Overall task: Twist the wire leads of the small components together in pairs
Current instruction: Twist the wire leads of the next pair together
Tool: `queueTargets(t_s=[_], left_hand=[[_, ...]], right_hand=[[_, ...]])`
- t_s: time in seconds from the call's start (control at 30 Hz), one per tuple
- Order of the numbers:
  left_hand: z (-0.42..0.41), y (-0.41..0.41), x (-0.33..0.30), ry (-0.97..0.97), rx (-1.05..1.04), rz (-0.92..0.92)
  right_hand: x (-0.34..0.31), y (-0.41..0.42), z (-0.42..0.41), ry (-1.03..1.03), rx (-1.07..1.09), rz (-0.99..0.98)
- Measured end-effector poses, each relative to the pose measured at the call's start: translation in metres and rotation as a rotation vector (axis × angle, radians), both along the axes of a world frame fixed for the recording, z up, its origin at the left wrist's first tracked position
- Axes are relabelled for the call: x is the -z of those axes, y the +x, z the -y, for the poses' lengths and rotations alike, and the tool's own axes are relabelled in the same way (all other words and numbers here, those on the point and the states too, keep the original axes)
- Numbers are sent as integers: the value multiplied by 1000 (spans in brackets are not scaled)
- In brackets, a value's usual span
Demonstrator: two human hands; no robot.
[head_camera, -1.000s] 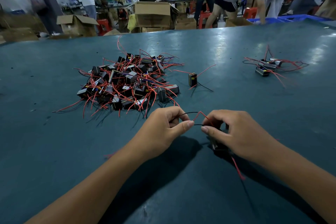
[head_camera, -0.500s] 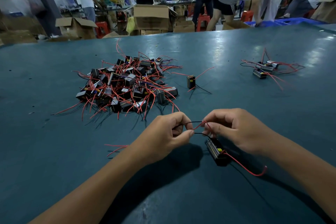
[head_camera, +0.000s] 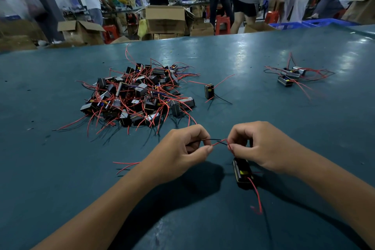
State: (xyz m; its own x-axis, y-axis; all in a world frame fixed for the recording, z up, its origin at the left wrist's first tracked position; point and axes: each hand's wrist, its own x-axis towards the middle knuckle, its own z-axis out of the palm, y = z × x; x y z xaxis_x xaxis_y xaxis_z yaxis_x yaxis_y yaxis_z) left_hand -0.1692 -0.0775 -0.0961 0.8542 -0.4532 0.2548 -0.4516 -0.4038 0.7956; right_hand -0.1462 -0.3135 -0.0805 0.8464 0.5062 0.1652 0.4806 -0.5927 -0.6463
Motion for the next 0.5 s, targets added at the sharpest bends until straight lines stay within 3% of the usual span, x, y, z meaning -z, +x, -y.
queueTargets(t_s=[0.23,0.5], left_hand=[[4,-9,-5,82,151,-66],[11,-15,-8,148,176,-59]], right_hand=[[-16,-5,4,-121,-53,157],[-8,-17,-13,302,84,-129]])
